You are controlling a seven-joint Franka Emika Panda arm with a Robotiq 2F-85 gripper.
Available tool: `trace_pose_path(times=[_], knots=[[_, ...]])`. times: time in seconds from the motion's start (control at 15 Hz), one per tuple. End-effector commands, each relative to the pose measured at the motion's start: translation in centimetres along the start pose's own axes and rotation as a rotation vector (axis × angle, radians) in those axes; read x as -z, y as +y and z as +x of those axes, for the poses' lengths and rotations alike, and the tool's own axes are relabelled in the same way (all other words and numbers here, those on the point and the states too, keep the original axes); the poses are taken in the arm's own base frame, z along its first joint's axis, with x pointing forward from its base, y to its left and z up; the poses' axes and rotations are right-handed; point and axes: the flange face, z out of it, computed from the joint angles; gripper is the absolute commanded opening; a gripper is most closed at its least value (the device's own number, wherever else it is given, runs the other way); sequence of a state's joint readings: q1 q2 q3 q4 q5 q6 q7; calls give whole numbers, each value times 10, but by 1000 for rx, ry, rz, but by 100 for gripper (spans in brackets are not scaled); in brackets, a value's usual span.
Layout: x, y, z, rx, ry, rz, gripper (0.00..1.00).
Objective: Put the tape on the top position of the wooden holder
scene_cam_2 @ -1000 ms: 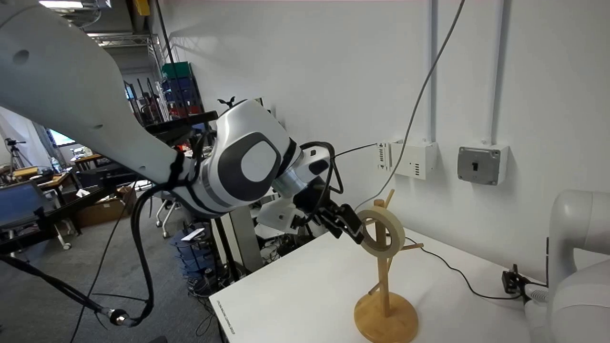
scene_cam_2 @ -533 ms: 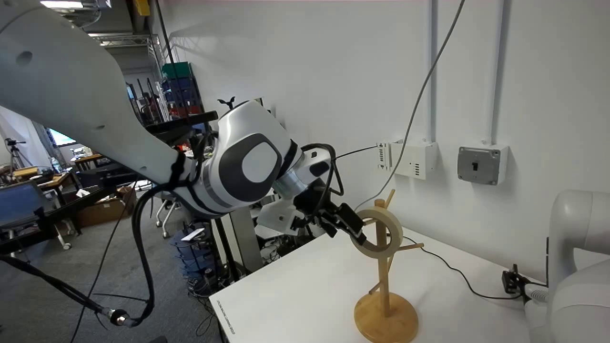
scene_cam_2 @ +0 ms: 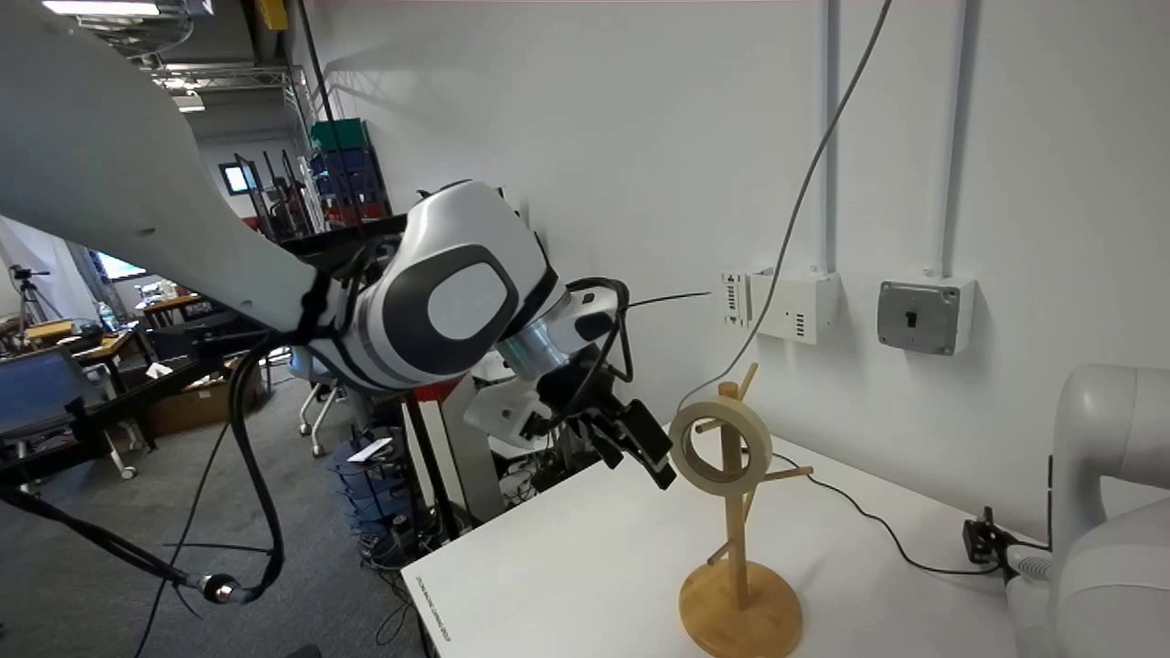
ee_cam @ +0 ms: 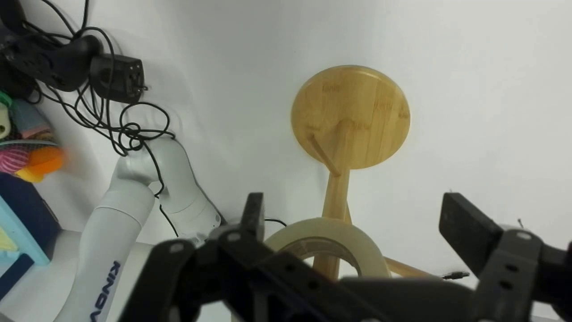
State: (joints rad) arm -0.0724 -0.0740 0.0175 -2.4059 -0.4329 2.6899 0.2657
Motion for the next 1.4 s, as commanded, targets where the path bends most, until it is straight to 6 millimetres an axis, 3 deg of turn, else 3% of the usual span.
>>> trace_pose_path(times=[0.0,0.47,0.73,0.8,1.33], knots=[[36,8,-12,-10,5,-2,100],[85,23,-12,-45,115,-48,100],[107,27,-22,-60,137,-50,100],[92,25,-7,-47,131,-37,100],[100,25,-17,-49,141,-40,100]])
